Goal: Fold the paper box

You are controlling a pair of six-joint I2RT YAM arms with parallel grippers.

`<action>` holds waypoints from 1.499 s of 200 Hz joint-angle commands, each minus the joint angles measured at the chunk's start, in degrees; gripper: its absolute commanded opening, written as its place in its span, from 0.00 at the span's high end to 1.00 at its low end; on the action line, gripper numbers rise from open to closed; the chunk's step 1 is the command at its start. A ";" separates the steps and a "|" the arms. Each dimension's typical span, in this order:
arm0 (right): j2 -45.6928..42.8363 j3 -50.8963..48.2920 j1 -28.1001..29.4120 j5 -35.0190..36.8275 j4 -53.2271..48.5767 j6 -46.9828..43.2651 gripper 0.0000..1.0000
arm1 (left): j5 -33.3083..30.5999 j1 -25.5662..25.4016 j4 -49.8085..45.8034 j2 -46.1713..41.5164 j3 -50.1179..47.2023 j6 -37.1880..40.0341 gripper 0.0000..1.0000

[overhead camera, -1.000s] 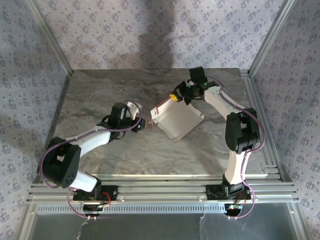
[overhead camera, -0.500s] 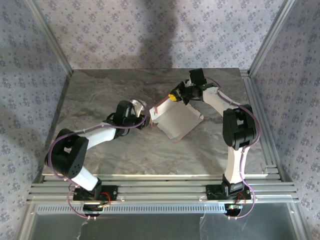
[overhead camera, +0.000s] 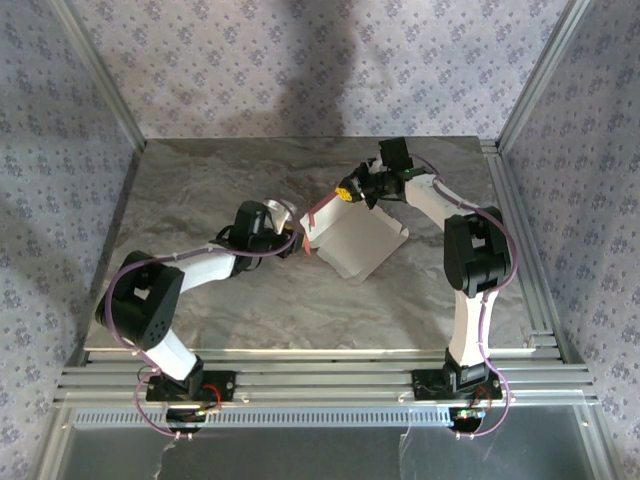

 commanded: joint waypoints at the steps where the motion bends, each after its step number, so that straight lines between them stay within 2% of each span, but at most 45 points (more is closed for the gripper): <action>1: 2.02 0.13 -0.67 1.17 -4.14 -1.41 1.00 | 2.97 -1.09 3.80 -0.07 2.13 1.27 0.56; 72: 1.94 0.47 -0.79 0.90 -3.05 -0.28 1.00 | 4.07 -2.81 6.32 0.32 2.25 -0.06 0.56; 186: 1.80 -0.22 -0.78 0.78 -0.40 1.64 1.00 | 0.33 -7.56 6.77 1.06 3.83 -1.78 0.59; 232: 1.59 -0.05 -1.01 0.06 -0.32 1.77 1.00 | 2.20 -8.63 6.19 0.18 3.39 -0.34 0.49; 262: 1.33 -0.22 -1.20 -0.18 -0.79 1.32 1.00 | 4.24 -8.79 1.25 -1.20 4.25 3.41 0.46; 287: 1.08 -0.28 -1.32 -0.23 -1.09 0.87 1.00 | 0.41 -8.31 -0.61 -4.02 1.93 4.43 0.45; 300: 0.97 -0.57 -1.35 -0.40 -0.83 0.87 1.00 | 0.38 -7.35 -1.07 -4.83 0.78 3.37 0.46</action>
